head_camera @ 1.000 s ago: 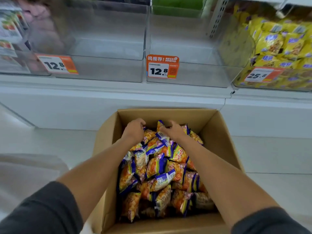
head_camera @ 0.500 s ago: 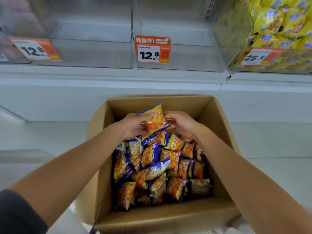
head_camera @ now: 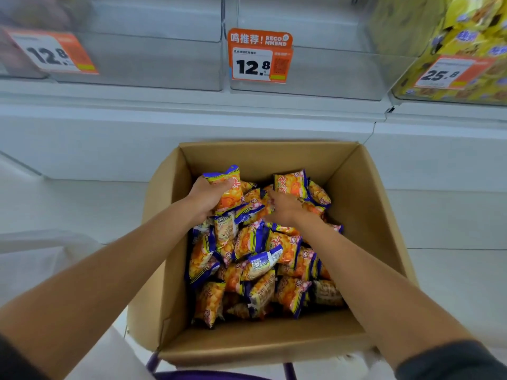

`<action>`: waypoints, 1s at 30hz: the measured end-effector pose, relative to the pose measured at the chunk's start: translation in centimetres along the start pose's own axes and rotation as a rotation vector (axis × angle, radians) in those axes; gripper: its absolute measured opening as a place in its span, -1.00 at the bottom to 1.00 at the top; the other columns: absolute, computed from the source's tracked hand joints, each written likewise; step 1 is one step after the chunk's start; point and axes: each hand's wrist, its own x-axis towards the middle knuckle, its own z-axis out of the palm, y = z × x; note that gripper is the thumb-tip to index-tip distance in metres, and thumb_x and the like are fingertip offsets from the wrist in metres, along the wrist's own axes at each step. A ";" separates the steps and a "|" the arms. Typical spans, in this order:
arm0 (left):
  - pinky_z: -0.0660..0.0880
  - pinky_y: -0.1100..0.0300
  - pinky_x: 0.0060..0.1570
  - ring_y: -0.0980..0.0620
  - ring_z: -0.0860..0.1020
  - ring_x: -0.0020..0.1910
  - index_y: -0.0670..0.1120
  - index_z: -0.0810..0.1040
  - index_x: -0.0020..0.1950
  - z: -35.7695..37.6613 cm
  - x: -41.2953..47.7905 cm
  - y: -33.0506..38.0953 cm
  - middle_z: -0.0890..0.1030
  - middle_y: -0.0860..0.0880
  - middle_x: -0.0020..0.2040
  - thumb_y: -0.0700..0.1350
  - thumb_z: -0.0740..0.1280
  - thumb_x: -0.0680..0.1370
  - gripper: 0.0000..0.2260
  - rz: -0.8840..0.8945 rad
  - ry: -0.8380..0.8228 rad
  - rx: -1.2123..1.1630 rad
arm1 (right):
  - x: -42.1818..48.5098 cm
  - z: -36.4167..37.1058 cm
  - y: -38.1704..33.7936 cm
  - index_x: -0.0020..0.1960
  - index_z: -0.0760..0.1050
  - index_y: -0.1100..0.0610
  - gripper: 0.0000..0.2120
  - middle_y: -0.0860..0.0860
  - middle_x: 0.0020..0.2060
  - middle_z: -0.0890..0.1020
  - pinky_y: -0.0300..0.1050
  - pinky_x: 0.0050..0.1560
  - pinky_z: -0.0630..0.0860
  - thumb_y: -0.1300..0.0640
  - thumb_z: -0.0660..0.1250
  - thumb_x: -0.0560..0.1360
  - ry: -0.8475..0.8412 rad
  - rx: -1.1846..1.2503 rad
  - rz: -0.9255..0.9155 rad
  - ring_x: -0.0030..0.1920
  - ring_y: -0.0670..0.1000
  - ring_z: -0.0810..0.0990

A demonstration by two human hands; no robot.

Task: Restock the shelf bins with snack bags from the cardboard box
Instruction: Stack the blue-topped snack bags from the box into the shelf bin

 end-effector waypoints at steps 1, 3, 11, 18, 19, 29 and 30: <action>0.55 -0.14 0.14 -0.07 0.64 0.05 -0.05 0.57 0.10 -0.1 -0.1 0.1 0.69 -0.07 0.02 0.03 0.41 0.54 -0.78 0.013 -0.008 0.007 | 0.0 0.4 0.1 0.44 0.32 0.15 -0.36 0.12 0.30 0.47 0.16 0.35 0.35 -0.10 0.41 0.47 0.023 -0.111 0.003 0.37 0.22 0.36; 0.58 -0.09 0.07 -0.05 0.66 0.01 -0.05 0.57 0.11 -0.4 -0.1 0.3 0.69 -0.08 0.02 0.02 0.42 0.54 -0.78 0.035 0.004 0.002 | -0.5 0.4 0.5 0.20 0.52 0.16 -0.53 0.09 0.11 0.56 0.08 0.24 0.44 -0.12 0.44 0.44 0.084 -0.142 0.011 0.25 0.17 0.47; 0.53 -0.13 0.17 -0.10 0.65 0.01 -0.07 0.57 -0.01 0.3 -1.4 1.4 0.68 -0.12 0.00 0.03 0.33 0.60 -0.83 0.061 -0.017 -0.031 | -6.3 -6.5 0.3 0.26 0.50 0.14 -0.53 0.01 0.13 0.57 -0.21 0.04 0.45 0.18 0.53 0.40 0.321 0.832 -0.082 0.07 -0.07 0.52; 0.58 -0.07 0.11 -0.02 0.65 0.09 -0.03 0.55 0.27 1.2 -3.6 3.8 0.70 -0.08 0.07 0.35 0.25 0.48 -0.44 -0.029 -0.232 -0.247 | -7.0 -6.8 -3.6 0.15 0.47 0.05 -0.58 -0.06 0.09 0.57 -0.37 -0.08 0.39 0.09 0.55 0.37 0.340 0.902 -0.203 0.03 -0.15 0.52; 0.59 -0.05 0.10 -0.03 0.65 0.09 -0.03 0.55 0.27 0.9 -3.7 3.8 0.70 -0.09 0.07 0.33 0.28 0.47 -0.45 -0.026 -0.234 -0.268 | -7.0 -6.7 -3.7 0.14 0.48 0.05 -0.59 -0.05 0.09 0.58 -0.34 -0.07 0.40 0.11 0.55 0.37 0.351 0.919 -0.211 0.03 -0.15 0.52; 0.62 -0.04 -0.02 -0.05 0.68 0.00 -0.10 0.56 0.26 -0.7 -2.3 2.5 0.69 -0.11 0.09 -0.03 0.53 0.40 -0.55 0.012 -0.124 -0.225 | -6.2 -7.1 -3.7 0.27 0.54 0.01 -0.57 -0.08 0.21 0.60 -0.16 0.27 0.39 0.16 0.49 0.42 0.185 0.850 -0.271 0.25 -0.09 0.52; 0.61 -0.08 -0.01 -0.05 0.69 -0.01 -0.09 0.56 0.24 -1.1 -2.0 2.2 0.70 -0.10 0.06 -0.03 0.55 0.39 -0.54 0.024 -0.061 -0.193 | -6.0 -7.2 -3.1 0.28 0.53 -0.01 -0.58 -0.09 0.22 0.59 -0.15 0.28 0.39 0.19 0.46 0.45 0.181 0.851 -0.247 0.25 -0.09 0.52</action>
